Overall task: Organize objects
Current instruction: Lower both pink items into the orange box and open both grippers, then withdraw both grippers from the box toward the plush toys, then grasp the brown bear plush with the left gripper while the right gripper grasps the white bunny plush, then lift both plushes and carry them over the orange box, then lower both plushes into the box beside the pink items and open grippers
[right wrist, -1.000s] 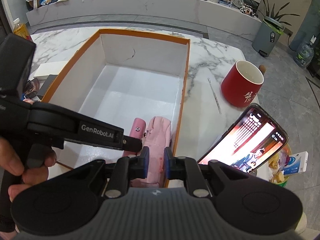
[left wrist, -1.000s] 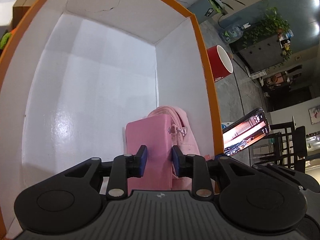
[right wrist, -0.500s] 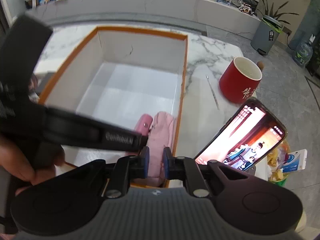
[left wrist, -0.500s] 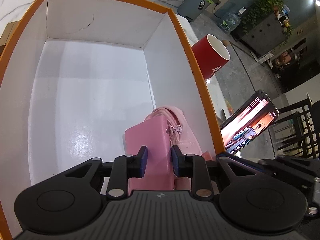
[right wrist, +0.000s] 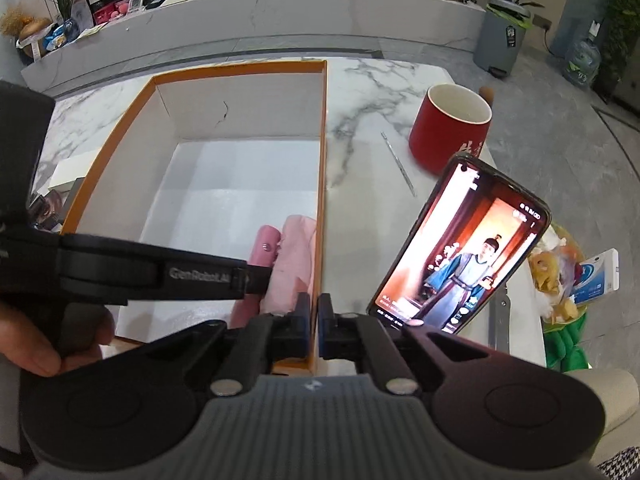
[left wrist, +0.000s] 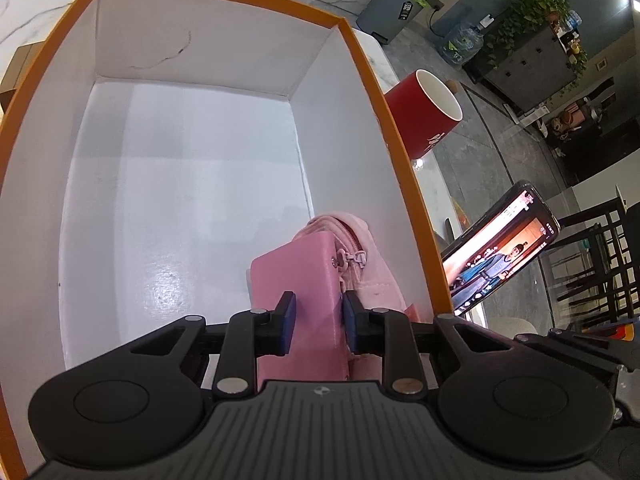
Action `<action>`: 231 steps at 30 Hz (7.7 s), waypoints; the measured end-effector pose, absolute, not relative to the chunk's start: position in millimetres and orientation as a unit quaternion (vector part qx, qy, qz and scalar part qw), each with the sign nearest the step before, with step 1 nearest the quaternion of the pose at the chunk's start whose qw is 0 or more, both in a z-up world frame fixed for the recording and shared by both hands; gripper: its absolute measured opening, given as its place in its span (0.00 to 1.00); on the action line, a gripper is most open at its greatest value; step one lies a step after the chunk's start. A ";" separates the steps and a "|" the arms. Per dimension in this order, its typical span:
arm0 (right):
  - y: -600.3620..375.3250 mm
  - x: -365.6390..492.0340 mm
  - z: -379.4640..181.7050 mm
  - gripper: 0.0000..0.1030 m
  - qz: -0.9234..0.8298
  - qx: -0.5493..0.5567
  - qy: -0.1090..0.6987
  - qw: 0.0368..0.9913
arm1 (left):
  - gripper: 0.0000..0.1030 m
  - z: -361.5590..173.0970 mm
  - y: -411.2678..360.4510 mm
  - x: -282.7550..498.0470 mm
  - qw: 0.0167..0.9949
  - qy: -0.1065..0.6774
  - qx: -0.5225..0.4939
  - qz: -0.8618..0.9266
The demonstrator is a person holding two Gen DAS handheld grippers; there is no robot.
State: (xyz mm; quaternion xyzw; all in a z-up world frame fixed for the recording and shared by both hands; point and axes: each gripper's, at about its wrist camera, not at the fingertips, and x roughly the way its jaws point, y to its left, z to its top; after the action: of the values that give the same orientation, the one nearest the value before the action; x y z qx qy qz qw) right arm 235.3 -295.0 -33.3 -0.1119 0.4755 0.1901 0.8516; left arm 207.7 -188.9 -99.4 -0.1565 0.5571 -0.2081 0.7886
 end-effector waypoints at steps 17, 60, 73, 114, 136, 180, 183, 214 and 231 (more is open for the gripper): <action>-289.8 220.3 -24.5 0.09 0.211 -0.117 0.466 0.851 | 0.28 -101.7 -166.7 210.6 0.781 0.554 -0.195 -0.212; -70.4 90.7 -65.7 0.45 0.349 0.029 0.438 0.828 | 0.28 -64.8 111.6 114.0 0.887 0.449 -0.014 -0.110; -20.1 93.6 -97.0 0.58 0.332 -0.052 0.463 0.820 | 0.51 -109.9 129.3 135.4 0.854 0.503 -0.044 -0.128; -51.5 112.8 -95.7 0.46 0.355 -0.024 0.443 0.823 | 0.42 -115.3 125.5 104.6 0.860 0.486 -0.152 -0.026; -17.7 130.4 -123.9 0.68 0.344 -0.104 0.424 0.831 | 0.42 -123.3 142.9 108.1 0.856 0.483 -0.181 -0.042; -248.4 200.1 -18.9 0.62 0.251 0.214 0.455 0.827 | 0.41 -18.1 -112.4 140.5 0.891 0.419 0.081 -0.156; -244.1 209.7 -32.4 0.62 0.236 0.207 0.480 0.819 | 0.41 -27.2 -124.5 141.9 0.886 0.419 0.130 -0.147; -228.3 245.0 -49.2 0.79 0.247 0.083 0.581 0.771 | 0.54 -50.5 -147.9 147.6 0.790 0.437 0.284 -0.322; -214.9 254.5 -45.4 0.31 0.300 -0.039 0.583 0.754 | 0.23 -42.7 -136.3 172.5 0.760 0.491 0.233 -0.355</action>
State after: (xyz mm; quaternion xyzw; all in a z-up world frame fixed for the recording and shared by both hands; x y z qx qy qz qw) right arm 254.5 -214.9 -45.4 -0.0387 0.5831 0.2997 0.7541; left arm 172.5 -136.3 -42.7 0.2333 0.4914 -0.3546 0.7605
